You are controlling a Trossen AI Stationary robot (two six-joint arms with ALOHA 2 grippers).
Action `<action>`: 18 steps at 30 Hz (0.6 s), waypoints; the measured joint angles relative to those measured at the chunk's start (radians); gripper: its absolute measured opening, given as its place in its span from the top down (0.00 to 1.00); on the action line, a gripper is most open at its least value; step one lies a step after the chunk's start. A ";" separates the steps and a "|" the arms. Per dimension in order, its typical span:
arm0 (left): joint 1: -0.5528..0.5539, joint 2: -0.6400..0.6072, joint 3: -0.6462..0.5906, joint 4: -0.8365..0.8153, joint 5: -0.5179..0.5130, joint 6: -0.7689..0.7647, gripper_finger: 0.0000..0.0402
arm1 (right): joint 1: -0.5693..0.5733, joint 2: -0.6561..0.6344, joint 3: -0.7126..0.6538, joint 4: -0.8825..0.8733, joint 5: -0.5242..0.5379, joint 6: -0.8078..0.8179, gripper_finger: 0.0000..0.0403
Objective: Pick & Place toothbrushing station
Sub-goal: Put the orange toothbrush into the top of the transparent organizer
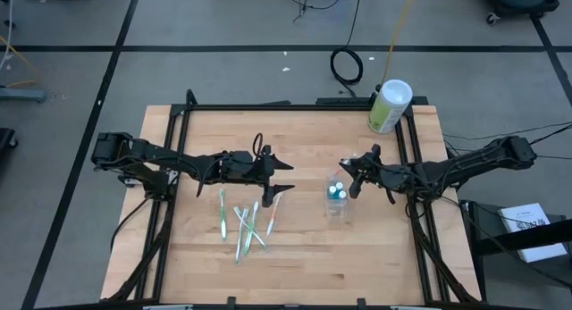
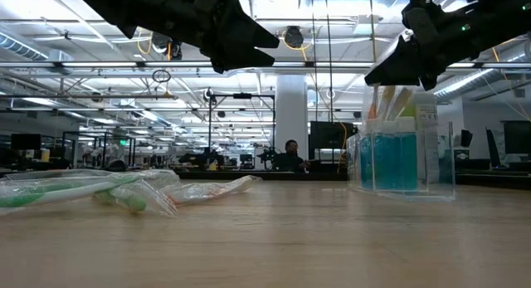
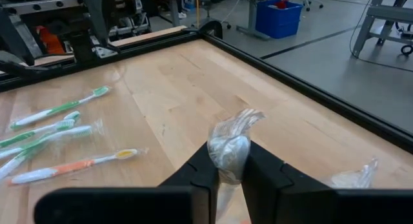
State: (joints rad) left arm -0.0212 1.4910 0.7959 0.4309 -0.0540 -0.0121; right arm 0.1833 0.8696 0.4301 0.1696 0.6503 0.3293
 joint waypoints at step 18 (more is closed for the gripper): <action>0.000 0.000 0.000 -0.004 0.000 -0.001 0.30 | 0.000 -0.034 -0.001 0.094 0.000 -0.059 0.73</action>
State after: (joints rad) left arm -0.0212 1.4910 0.7956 0.4272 -0.0540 -0.0128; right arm 0.1833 0.8356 0.4290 0.2635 0.6502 0.2702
